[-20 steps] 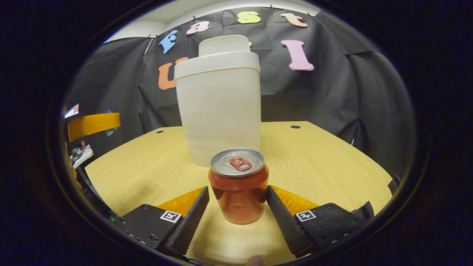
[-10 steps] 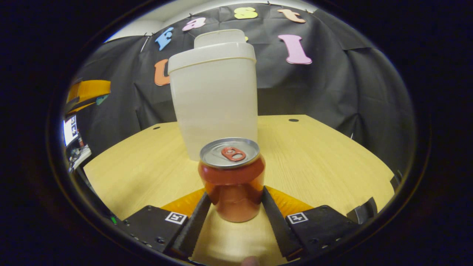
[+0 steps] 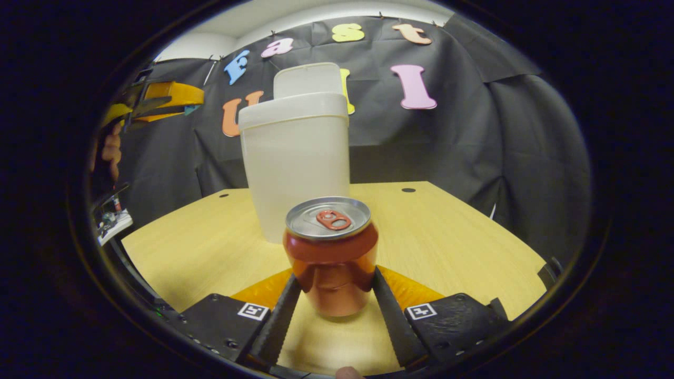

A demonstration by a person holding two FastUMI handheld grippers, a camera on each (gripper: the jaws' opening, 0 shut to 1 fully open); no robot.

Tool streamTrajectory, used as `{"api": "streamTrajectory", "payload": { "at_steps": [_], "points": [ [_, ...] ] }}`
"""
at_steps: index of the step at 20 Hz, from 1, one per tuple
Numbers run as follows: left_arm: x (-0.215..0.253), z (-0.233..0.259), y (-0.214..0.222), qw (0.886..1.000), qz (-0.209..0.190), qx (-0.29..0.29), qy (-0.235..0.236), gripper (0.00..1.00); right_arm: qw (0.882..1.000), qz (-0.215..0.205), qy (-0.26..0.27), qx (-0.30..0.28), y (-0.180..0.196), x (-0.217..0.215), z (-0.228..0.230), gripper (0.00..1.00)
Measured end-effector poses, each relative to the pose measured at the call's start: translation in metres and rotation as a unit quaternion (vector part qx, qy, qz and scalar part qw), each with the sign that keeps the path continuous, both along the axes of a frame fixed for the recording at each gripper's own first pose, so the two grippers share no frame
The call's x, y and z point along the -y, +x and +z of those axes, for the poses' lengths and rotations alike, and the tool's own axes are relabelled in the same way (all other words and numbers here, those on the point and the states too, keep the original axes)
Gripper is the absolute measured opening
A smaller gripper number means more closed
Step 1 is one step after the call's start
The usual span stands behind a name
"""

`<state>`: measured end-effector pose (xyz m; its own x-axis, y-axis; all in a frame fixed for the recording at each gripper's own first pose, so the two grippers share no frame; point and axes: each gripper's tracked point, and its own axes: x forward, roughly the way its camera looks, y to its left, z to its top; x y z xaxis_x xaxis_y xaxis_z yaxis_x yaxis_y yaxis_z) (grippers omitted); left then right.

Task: Press the lid of the desktop garbage bin to open it, pick up the crumpled paper on the desktop and throw it into the bin, then pick up the pop can on the desktop and drop it into the bin, and finally close the garbage bin lid.

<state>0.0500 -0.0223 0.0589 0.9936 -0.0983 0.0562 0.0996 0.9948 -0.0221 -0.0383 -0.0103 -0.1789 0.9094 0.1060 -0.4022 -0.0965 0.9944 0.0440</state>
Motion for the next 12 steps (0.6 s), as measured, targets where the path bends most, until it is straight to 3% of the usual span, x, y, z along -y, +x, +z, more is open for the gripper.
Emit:
{"api": "streamTrajectory", "payload": {
  "at_steps": [1,2,7,10,11,12],
  "points": [
    [0.002,0.013,0.008,1.000,0.001,0.011,0.001,0.31,1.000,0.003,0.004,-0.001,-0.001,0.002,0.002,0.80],
    [0.006,0.024,0.018,1.000,-0.004,0.023,-0.002,0.35,1.000,0.005,0.009,0.001,-0.002,0.004,0.004,0.80],
    [0.025,0.051,0.064,0.998,-0.033,0.016,-0.056,0.38,1.000,0.005,0.006,-0.003,-0.007,0.018,0.001,0.80],
    [0.036,0.048,0.088,0.998,-0.037,0.007,-0.043,0.35,1.000,-0.005,0.004,0.000,-0.006,0.030,0.001,0.80],
    [0.042,0.043,0.094,0.998,-0.044,-0.001,-0.041,0.43,1.000,-0.009,0.005,0.000,-0.005,0.034,0.002,0.80],
    [0.048,0.036,0.100,0.998,-0.051,-0.011,-0.042,0.40,1.000,-0.011,0.008,-0.001,-0.004,0.035,0.001,0.80]
  ]
}}
